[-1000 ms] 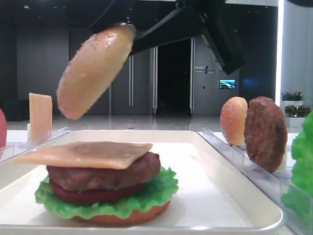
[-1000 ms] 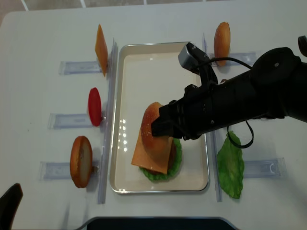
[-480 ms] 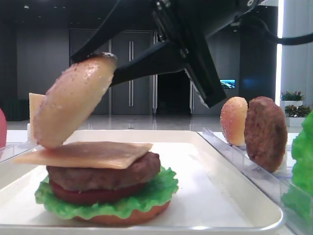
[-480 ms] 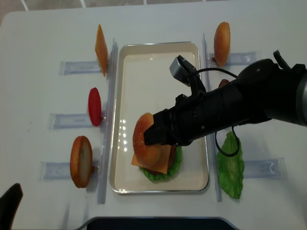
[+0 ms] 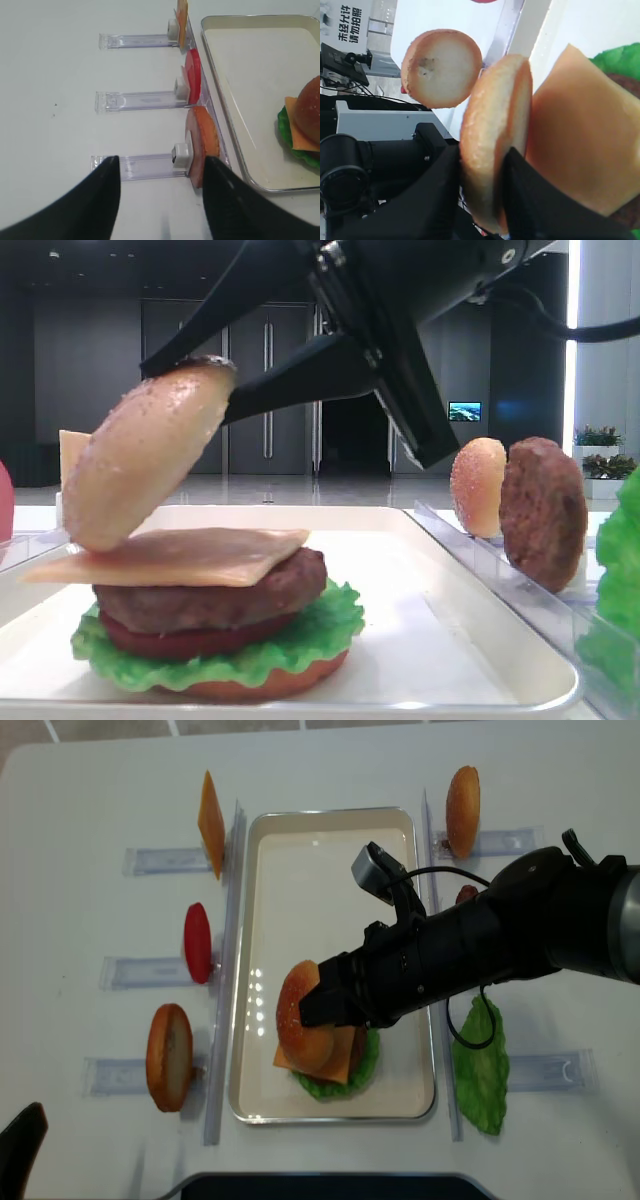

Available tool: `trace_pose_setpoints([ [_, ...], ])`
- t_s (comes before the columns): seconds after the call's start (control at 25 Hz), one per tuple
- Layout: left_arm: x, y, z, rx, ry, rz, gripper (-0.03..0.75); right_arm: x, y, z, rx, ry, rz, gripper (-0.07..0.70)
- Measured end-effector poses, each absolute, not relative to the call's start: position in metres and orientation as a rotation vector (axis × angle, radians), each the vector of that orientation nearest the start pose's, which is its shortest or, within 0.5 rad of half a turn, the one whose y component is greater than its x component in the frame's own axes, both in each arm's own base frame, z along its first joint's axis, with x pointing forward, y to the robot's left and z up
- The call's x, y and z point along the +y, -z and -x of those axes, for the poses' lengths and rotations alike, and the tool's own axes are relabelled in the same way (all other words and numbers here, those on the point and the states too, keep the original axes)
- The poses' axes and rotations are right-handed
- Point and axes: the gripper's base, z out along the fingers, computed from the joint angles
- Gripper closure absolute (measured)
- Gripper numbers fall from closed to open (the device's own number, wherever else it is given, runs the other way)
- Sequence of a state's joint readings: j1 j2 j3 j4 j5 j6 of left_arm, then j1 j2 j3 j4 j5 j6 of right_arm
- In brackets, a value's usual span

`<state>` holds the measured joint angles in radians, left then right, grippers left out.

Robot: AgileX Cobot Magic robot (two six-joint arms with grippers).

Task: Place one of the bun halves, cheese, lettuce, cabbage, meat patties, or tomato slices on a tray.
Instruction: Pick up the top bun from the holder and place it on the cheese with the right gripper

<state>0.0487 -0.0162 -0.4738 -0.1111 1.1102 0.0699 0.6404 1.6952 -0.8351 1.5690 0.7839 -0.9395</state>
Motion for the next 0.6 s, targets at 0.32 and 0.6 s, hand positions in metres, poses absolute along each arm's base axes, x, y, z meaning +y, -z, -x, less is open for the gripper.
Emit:
trace_pose_setpoints([
  [0.32, -0.0094, -0.2664, 0.0064, 2.099, 0.063, -0.030, 0.307, 0.2390, -0.1935, -0.2139, 2.549, -1.472, 0.457, 0.346],
  [0.6, -0.0094, -0.2664, 0.0064, 2.099, 0.063, -0.030, 0.307, 0.2347, -0.1868, -0.2140, 2.616, -1.362, 0.479, 0.200],
])
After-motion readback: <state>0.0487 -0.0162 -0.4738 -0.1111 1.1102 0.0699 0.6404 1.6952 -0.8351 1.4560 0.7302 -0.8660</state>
